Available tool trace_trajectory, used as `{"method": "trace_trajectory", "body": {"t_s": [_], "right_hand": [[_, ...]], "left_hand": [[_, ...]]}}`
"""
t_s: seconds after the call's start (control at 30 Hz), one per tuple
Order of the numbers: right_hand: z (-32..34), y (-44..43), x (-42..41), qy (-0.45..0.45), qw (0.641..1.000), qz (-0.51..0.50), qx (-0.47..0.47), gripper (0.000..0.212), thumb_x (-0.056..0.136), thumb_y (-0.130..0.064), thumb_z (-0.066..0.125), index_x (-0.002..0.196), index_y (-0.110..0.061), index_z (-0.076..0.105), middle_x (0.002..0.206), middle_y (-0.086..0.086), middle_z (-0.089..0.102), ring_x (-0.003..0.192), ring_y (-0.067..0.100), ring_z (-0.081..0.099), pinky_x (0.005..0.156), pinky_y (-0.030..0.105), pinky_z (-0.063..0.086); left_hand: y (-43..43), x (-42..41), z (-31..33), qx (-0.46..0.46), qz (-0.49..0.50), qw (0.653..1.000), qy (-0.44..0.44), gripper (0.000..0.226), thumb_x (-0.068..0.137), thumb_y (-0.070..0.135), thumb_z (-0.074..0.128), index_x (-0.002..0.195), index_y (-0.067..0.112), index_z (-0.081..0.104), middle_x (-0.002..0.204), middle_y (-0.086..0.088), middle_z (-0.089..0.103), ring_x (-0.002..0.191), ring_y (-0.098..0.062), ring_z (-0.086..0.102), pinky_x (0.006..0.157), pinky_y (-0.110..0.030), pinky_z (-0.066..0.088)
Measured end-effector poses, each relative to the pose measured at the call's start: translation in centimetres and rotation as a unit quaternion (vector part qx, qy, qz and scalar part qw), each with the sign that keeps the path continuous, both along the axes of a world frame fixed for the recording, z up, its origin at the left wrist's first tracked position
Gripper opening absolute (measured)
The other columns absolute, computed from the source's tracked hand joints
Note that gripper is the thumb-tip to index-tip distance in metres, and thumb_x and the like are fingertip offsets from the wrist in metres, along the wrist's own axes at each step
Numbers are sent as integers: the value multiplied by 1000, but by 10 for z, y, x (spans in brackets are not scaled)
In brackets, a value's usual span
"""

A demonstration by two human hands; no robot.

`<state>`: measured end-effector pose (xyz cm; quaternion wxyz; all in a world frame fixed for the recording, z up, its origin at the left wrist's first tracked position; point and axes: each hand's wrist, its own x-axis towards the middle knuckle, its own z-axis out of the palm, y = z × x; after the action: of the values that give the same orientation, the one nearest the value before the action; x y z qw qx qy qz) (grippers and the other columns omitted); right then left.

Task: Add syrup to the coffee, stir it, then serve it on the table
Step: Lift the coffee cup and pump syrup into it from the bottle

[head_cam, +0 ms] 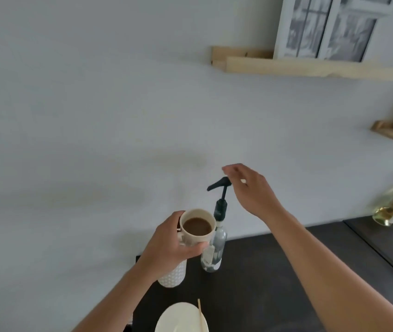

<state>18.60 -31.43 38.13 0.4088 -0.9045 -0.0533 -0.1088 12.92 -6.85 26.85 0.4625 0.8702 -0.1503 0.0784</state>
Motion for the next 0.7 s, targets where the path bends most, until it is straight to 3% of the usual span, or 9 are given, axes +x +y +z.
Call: {"method": "trace_trajectory", "body": {"t_s": [0.07,0.13,0.27,0.33,0.47,0.7], "right_hand": [[3,12,5,33,999,16,13,40,114,-51,43,133,-31,73,127,-12,77,114,14,71,91,34,53],[-2,21,8,40,999,28,20,44,115,-51,40,133,-29,74,128,-13,78,117,15,73,97,35,54],[-21,26,15,36,999,27,30,41,119,-36,36,135,-28,73,131,-13,76,103,-2,76,104,36,61],[-29,25,17,30,999,23,32,39,120,-39,34,138,-35,68,129,-14,76,97,-5,78,102,37,64],[-35,25,16,31,997,29,71,39,120,-44,32,141,-39,64,116,-12,82,100,5,81,102,40,63],[-43,28,19,8,998,13,58,43,120,-49,28,146,-38,59,113,-10,82,111,11,77,104,46,61]], "left_hand": [[-3,5,9,3,5,1000,-2,73,80,59,97,136,47,51,127,30,67,121,17,59,88,2,49],[-5,11,15,4,12,1000,-5,72,80,59,96,135,48,52,126,29,68,118,18,60,86,2,50],[-10,20,28,-6,15,1000,-18,67,80,57,98,128,54,51,121,37,65,120,23,58,86,5,49],[-12,22,35,-15,17,1000,-16,66,80,55,98,126,55,51,120,38,65,117,20,61,86,4,49],[-14,26,44,-27,18,999,-1,66,81,51,99,128,50,53,120,35,66,110,5,70,81,1,51],[-18,29,52,-46,16,999,6,65,80,53,99,129,50,55,120,34,68,111,10,69,81,-2,54]]}}
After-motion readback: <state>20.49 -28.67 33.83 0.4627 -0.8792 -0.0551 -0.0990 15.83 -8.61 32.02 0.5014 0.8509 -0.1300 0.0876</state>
